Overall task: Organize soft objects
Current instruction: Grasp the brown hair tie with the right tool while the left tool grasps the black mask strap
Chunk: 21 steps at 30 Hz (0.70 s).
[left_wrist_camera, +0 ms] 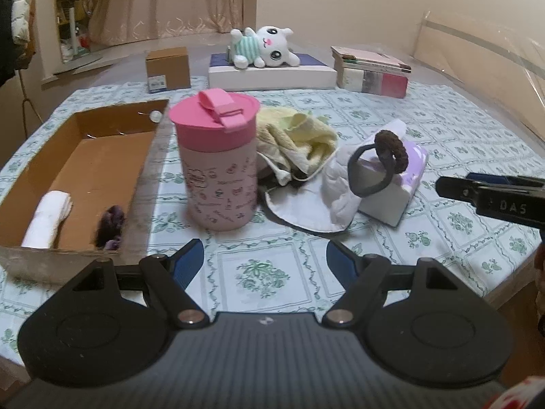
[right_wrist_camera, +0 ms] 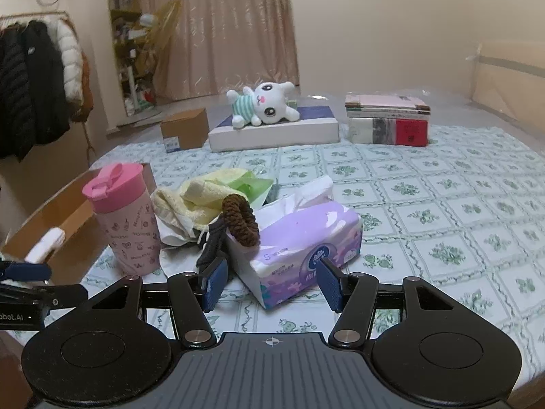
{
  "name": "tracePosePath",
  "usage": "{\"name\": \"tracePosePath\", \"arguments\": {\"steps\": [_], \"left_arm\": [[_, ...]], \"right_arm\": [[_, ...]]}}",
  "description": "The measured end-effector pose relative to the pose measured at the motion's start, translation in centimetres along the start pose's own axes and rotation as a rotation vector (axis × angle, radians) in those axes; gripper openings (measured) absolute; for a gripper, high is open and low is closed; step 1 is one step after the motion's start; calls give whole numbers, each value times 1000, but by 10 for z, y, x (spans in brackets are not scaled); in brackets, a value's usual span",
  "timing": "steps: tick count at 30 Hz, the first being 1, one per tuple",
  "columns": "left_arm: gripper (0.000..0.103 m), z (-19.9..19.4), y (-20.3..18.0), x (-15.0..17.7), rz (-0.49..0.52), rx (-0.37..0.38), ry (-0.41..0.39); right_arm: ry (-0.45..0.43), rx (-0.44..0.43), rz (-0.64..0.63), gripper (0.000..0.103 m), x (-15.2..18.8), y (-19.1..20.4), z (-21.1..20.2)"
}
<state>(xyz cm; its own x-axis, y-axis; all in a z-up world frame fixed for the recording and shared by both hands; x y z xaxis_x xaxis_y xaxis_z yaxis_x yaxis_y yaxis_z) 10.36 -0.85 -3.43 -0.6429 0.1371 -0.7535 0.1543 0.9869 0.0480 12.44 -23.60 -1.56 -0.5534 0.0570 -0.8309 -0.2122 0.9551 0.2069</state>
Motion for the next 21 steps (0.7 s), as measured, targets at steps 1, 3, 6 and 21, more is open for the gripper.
{"name": "tracePosePath", "arguments": {"steps": [1, 3, 6, 21], "left_arm": [[77, 3, -1, 0, 2, 4, 3], [77, 9, -3, -1, 11, 11, 8], [76, 19, -7, -4, 15, 36, 16], [76, 57, -20, -14, 45, 92, 14]], "right_arm": [[2, -1, -18, 58, 0, 0, 3], [7, -4, -57, 58, -1, 1, 10], [17, -23, -104, 58, -1, 5, 20], [15, -46, -341, 32, -4, 26, 61]]}}
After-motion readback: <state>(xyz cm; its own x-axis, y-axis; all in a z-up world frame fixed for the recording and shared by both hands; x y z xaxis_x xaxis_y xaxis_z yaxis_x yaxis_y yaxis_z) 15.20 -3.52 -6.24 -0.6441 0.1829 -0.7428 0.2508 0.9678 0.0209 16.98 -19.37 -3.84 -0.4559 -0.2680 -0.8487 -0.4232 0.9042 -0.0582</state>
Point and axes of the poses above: each gripper's, at about its wrist camera, not at the fingertips, and z roughly the way its jaws point, y to its left, x to its underside, the point moved 4 cm from there along z, roughly the way its jaws point, and after that the axes turned 6 degrees about z, right-handed, at the moved point
